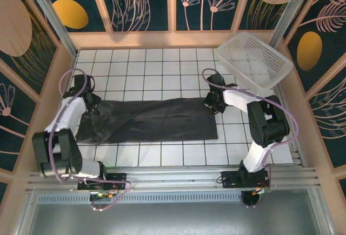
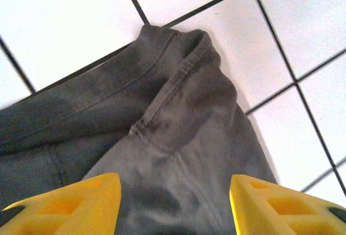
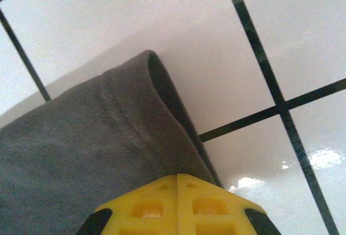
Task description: Fold and stack the t-shirts
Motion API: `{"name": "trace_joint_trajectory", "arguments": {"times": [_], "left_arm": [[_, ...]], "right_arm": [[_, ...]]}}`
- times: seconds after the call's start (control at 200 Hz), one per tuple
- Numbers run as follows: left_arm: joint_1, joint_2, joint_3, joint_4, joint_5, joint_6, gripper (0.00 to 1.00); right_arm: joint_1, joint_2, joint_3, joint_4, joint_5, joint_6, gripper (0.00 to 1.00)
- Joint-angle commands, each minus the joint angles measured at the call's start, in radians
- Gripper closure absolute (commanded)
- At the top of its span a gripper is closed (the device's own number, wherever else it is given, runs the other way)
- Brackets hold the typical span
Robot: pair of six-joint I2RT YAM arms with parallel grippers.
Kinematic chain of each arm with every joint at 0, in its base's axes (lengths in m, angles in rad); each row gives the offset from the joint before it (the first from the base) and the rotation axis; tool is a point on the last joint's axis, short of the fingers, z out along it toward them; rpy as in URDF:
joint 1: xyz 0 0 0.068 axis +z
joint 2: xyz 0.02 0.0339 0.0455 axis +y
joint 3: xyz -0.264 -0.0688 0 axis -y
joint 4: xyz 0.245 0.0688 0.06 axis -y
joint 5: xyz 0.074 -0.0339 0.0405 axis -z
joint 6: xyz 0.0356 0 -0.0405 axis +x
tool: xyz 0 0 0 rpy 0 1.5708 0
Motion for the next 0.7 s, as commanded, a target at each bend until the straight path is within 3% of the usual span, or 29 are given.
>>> {"name": "trace_joint_trajectory", "arguments": {"times": [0.0, 0.19, 0.465, 0.696], "left_arm": [[0.075, 0.12, 0.07, 0.059, 0.073, 0.121, 0.46], [0.092, 0.294, 0.159, 0.105, 0.146, 0.213, 0.54], [0.156, 0.511, 0.238, 0.085, 0.132, 0.281, 1.0], [0.172, 0.646, 0.454, 0.034, 0.234, 0.323, 1.0]], "right_arm": [[0.008, 0.021, 0.054, -0.009, -0.003, -0.002, 0.97], [0.027, 0.068, 0.099, -0.006, -0.044, 0.016, 0.94], [-0.045, 0.191, 0.128, -0.047, 0.009, 0.012, 0.93], [-0.123, 0.38, 0.413, -0.095, -0.003, -0.132, 0.93]]}}
